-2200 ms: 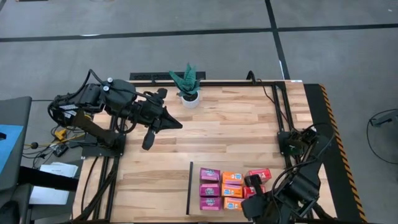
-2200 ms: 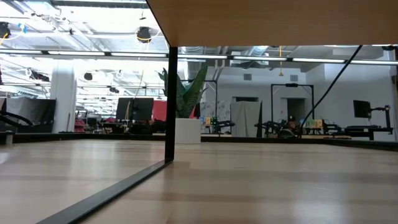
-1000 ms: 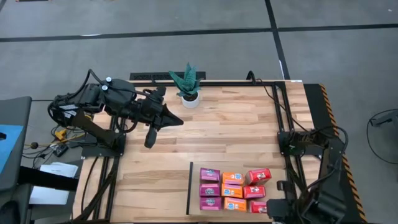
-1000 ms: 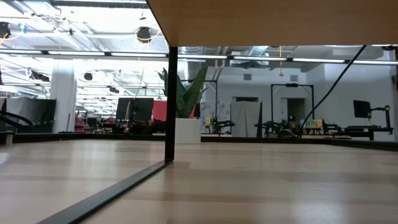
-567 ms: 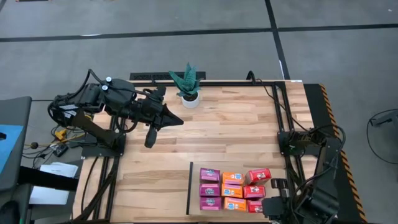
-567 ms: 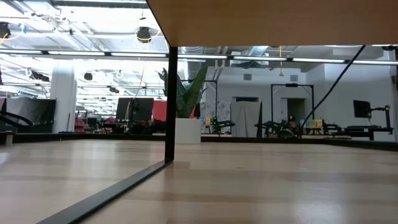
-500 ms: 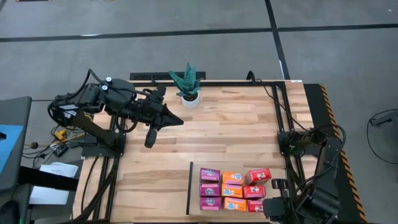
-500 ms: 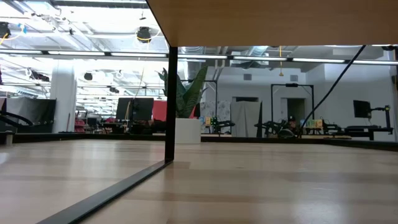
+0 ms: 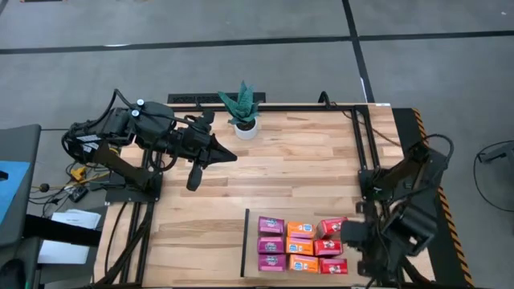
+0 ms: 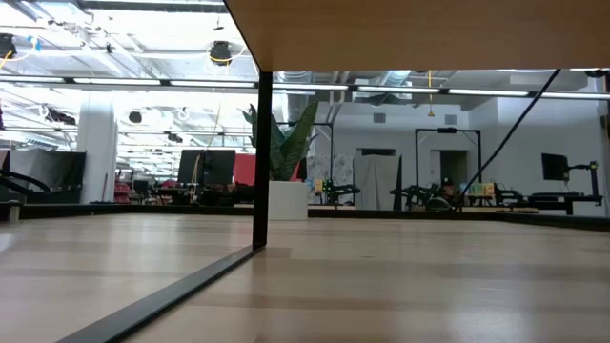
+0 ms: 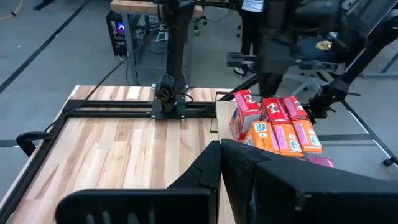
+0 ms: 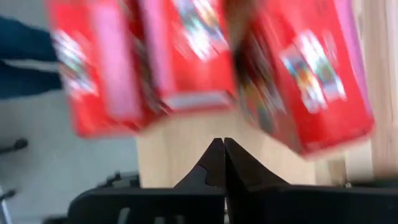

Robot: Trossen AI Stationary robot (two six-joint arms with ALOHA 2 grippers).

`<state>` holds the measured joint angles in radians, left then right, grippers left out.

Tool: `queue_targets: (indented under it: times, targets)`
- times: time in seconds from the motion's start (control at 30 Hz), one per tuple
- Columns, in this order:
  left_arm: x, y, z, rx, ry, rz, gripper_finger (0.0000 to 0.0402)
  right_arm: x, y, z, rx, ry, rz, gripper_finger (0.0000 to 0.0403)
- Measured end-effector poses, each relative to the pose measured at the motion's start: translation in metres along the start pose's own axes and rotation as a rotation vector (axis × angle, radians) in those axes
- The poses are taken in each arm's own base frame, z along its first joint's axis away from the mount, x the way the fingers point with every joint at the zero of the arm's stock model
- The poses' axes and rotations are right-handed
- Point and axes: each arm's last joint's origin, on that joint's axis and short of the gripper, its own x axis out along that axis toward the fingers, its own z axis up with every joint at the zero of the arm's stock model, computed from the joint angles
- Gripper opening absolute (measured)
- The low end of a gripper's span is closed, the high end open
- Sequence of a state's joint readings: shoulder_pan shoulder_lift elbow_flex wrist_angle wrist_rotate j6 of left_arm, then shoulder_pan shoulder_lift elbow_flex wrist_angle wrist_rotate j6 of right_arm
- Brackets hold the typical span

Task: Stack cereal on shelf
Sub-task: Put the red cereal box on the upper right shelf

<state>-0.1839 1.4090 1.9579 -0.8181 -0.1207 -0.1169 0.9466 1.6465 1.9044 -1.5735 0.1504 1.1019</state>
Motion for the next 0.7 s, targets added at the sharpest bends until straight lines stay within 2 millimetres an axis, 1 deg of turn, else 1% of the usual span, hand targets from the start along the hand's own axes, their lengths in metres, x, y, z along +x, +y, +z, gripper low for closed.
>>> queue_targets:
  times: [0.07, 0.13, 0.2, 0.27, 0.37, 0.47, 0.57, 0.7]
  targets:
    - [0.000, 0.000, 0.000, 0.000, 0.000, 0.000, 0.0000, 0.002, -0.013, -0.004, 0.014, 0.047, -0.001, 0.0006]
    - [0.000, 0.000, 0.000, 0.000, 0.000, 0.000, 0.0000, -0.003, -0.023, -0.008, 0.042, 0.094, 0.028, 0.0006]
    - [0.000, 0.000, 0.000, 0.000, 0.000, 0.000, 0.0000, -0.009, -0.029, -0.013, 0.058, 0.121, 0.063, 0.0011]
    - [0.000, 0.000, 0.000, 0.000, 0.000, 0.000, 0.0000, -0.014, -0.035, -0.020, 0.075, 0.103, 0.066, 0.0014]
    - [0.000, 0.000, 0.000, 0.015, 0.000, 0.000, 0.0000, -0.016, -0.049, -0.025, 0.104, 0.015, 0.024, 0.0008]
    - [0.000, 0.000, 0.000, 0.027, 0.000, 0.000, 0.0000, -0.006, -0.060, -0.024, 0.127, 0.002, -0.034, 0.0005]
    - [0.000, 0.000, 0.000, 0.027, 0.000, 0.000, 0.0000, 0.009, -0.065, -0.022, 0.147, 0.023, -0.088, 0.0015]
    - [0.000, 0.001, 0.000, 0.027, -0.002, 0.023, 0.0000, 0.021, -0.063, -0.019, 0.096, 0.074, -0.118, 0.0023]
